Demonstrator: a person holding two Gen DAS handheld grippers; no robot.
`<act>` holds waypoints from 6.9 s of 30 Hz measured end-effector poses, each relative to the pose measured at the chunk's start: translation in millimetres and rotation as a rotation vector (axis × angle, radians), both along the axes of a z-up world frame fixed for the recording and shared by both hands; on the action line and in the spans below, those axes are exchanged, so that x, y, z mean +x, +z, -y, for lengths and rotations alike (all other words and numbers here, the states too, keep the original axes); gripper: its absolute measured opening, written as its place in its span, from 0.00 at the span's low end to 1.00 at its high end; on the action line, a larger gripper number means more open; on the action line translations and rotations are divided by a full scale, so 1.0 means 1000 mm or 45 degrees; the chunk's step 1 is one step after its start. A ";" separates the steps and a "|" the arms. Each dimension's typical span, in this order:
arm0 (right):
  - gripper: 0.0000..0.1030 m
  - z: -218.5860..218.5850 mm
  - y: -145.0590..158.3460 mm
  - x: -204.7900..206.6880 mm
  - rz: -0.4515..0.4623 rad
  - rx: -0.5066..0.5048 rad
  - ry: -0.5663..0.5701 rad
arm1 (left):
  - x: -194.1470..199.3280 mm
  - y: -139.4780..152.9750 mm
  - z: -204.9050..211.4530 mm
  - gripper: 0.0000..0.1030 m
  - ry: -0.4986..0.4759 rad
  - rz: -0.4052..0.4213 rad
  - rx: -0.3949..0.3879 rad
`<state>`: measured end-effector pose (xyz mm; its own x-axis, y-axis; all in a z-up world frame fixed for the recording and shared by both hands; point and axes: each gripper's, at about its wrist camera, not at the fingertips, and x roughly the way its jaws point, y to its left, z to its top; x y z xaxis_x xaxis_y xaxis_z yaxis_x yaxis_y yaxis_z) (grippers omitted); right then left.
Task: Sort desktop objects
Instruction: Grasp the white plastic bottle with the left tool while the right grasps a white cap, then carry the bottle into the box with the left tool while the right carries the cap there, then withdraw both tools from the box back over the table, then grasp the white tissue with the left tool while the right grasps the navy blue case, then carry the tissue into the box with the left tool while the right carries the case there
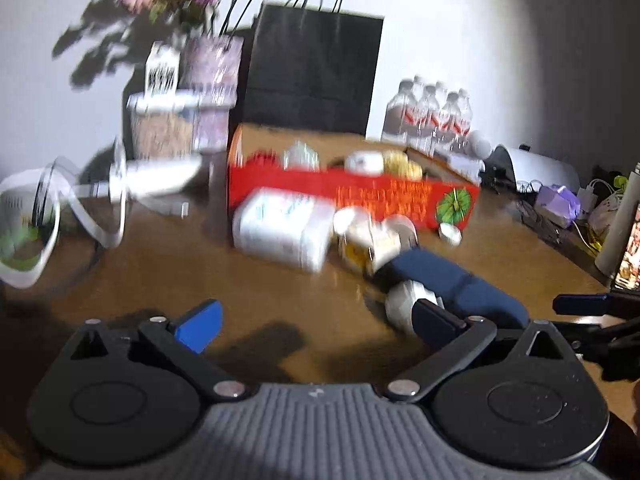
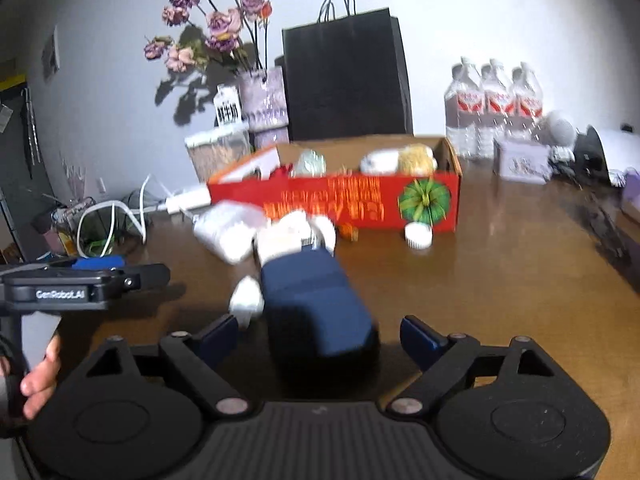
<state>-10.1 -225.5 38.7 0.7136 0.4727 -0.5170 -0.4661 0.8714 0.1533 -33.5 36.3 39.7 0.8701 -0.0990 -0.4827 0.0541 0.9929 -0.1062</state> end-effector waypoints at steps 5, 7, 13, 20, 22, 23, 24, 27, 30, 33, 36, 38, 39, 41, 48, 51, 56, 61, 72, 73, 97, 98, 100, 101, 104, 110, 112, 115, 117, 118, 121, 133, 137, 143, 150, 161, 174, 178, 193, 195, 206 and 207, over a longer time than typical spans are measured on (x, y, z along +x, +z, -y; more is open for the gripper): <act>0.83 -0.008 0.012 0.055 0.041 -0.068 -0.066 | 0.061 0.007 -0.010 1.00 -0.040 0.020 0.049; 0.79 -0.009 0.009 0.077 0.028 -0.106 -0.097 | 0.084 0.003 -0.015 1.00 -0.036 0.000 0.057; 0.73 -0.002 -0.007 0.140 -0.018 -0.197 -0.157 | 0.132 -0.013 -0.020 1.00 -0.069 -0.129 0.053; 0.72 -0.002 -0.028 0.173 -0.066 -0.208 -0.179 | 0.148 -0.025 -0.026 0.94 -0.035 -0.197 -0.057; 0.64 -0.006 -0.032 0.179 -0.075 -0.225 -0.175 | 0.147 -0.026 -0.026 0.85 -0.025 -0.210 -0.052; 0.55 -0.008 -0.033 0.181 -0.081 -0.235 -0.169 | 0.146 -0.025 -0.025 0.84 -0.012 -0.210 -0.038; 0.51 -0.010 -0.035 0.184 -0.094 -0.243 -0.166 | 0.144 -0.025 -0.024 0.83 -0.008 -0.209 -0.027; 0.48 -0.012 -0.036 0.188 -0.091 -0.246 -0.163 | 0.137 -0.023 -0.022 0.83 -0.004 -0.209 -0.023; 0.27 -0.012 -0.036 0.186 -0.081 -0.228 -0.144 | 0.125 -0.018 -0.019 0.83 -0.001 -0.178 -0.026; 0.27 -0.013 -0.035 0.180 -0.079 -0.234 -0.139 | 0.111 -0.009 -0.018 0.83 -0.001 -0.131 -0.030; 0.26 -0.010 -0.034 0.167 -0.081 -0.220 -0.121 | 0.095 -0.001 -0.017 0.83 0.018 -0.112 -0.049; 0.26 -0.007 -0.031 0.153 -0.074 -0.208 -0.118 | 0.083 0.001 -0.015 0.83 0.026 -0.107 -0.068; 0.26 -0.005 -0.029 0.144 -0.066 -0.203 -0.122 | 0.075 0.002 -0.014 0.83 0.027 -0.107 -0.076; 0.26 -0.003 -0.022 0.123 -0.036 -0.198 -0.124 | 0.062 0.003 -0.013 0.83 0.030 -0.109 -0.084; 0.26 -0.003 0.000 0.043 0.022 -0.152 -0.115 | 0.019 0.005 -0.003 0.83 0.005 -0.112 -0.043; 0.26 -0.005 0.004 0.012 0.037 -0.124 -0.107 | 0.006 0.005 0.004 0.83 -0.016 -0.123 -0.035; 0.26 0.000 0.006 -0.021 0.045 -0.126 -0.099 | -0.013 0.007 0.012 0.83 -0.041 -0.118 -0.056; 0.26 0.015 0.010 -0.034 0.054 -0.118 -0.151 | -0.030 0.015 0.018 0.83 -0.050 -0.085 -0.045; 0.26 0.027 0.053 0.008 0.173 -0.048 -0.149 | 0.007 0.049 0.002 0.83 -0.001 0.025 -0.011; 0.27 0.026 0.060 0.022 0.190 -0.026 -0.144 | 0.019 0.056 0.000 0.83 0.008 0.039 0.008; 0.49 -0.101 0.011 0.346 -0.411 -0.298 -0.192 | 0.286 0.027 -0.002 0.91 0.101 -0.308 0.198; 0.50 -0.098 0.016 0.340 -0.392 -0.285 -0.185 | 0.283 0.030 -0.006 0.93 0.112 -0.292 0.181; 0.53 -0.091 0.028 0.324 -0.338 -0.270 -0.197 | 0.284 0.036 -0.013 0.93 0.109 -0.288 0.117; 0.57 -0.088 0.034 0.317 -0.308 -0.267 -0.206 | 0.281 0.039 -0.015 0.94 0.115 -0.286 0.084; 0.63 -0.070 0.050 0.279 -0.226 -0.231 -0.192 | 0.262 0.052 -0.017 0.96 0.129 -0.271 0.038; 0.71 -0.030 0.062 0.176 -0.161 -0.124 -0.070 | 0.168 0.078 -0.006 1.00 -0.017 -0.109 0.012; 0.71 -0.017 0.056 0.140 -0.192 -0.068 -0.015 | 0.136 0.079 -0.001 1.00 -0.054 -0.084 -0.007; 0.72 -0.006 0.040 0.089 -0.206 -0.042 0.006 | 0.095 0.070 0.009 1.00 -0.070 -0.077 -0.005; 0.75 0.000 0.027 0.057 -0.194 -0.043 -0.001 | 0.072 0.060 0.016 1.00 -0.081 -0.091 0.019; 0.75 0.003 0.021 0.043 -0.188 -0.050 -0.008 | 0.059 0.052 0.019 1.00 -0.084 -0.090 0.017; 0.75 0.007 0.002 0.011 -0.176 -0.069 -0.028 | 0.023 0.029 0.025 1.00 -0.116 -0.112 -0.001; 0.75 0.017 -0.005 -0.025 -0.128 -0.037 -0.030 | -0.025 -0.003 0.032 0.99 -0.219 -0.080 -0.008; 0.75 0.004 -0.007 -0.014 -0.133 -0.077 -0.012 | -0.001 -0.007 0.040 0.85 -0.277 -0.079 0.011; 0.75 -0.017 -0.006 0.015 -0.133 -0.139 0.051 | 0.045 -0.017 0.048 0.52 -0.380 -0.167 0.028; 0.79 -0.044 -0.015 0.046 -0.157 -0.202 0.102 | 0.048 -0.024 0.028 0.10 -0.373 -0.197 -0.036; 0.70 -0.034 -0.016 0.030 -0.230 -0.214 0.009 | 0.032 -0.018 -0.005 0.09 -0.198 -0.199 -0.080; 0.65 -0.037 -0.021 0.009 -0.212 -0.304 -0.073 | 0.009 -0.007 0.001 0.09 -0.229 -0.137 -0.094; 0.59 -0.025 -0.012 0.004 -0.198 -0.222 -0.099 | 0.002 0.000 -0.008 0.09 -0.189 -0.115 -0.096; 0.59 -0.042 0.105 0.193 -0.056 0.023 -0.170 | 0.187 0.097 -0.035 0.09 -0.156 -0.005 0.027; 0.59 -0.059 0.096 0.236 -0.150 -0.002 -0.183 | 0.229 0.095 -0.037 0.09 -0.106 -0.063 0.069; 0.64 -0.104 0.010 0.311 -0.453 -0.237 -0.272 | 0.309 0.033 -0.044 0.11 -0.083 -0.331 0.177; 0.64 -0.105 0.010 0.311 -0.451 -0.245 -0.273 | 0.306 0.031 -0.042 0.22 -0.094 -0.332 0.204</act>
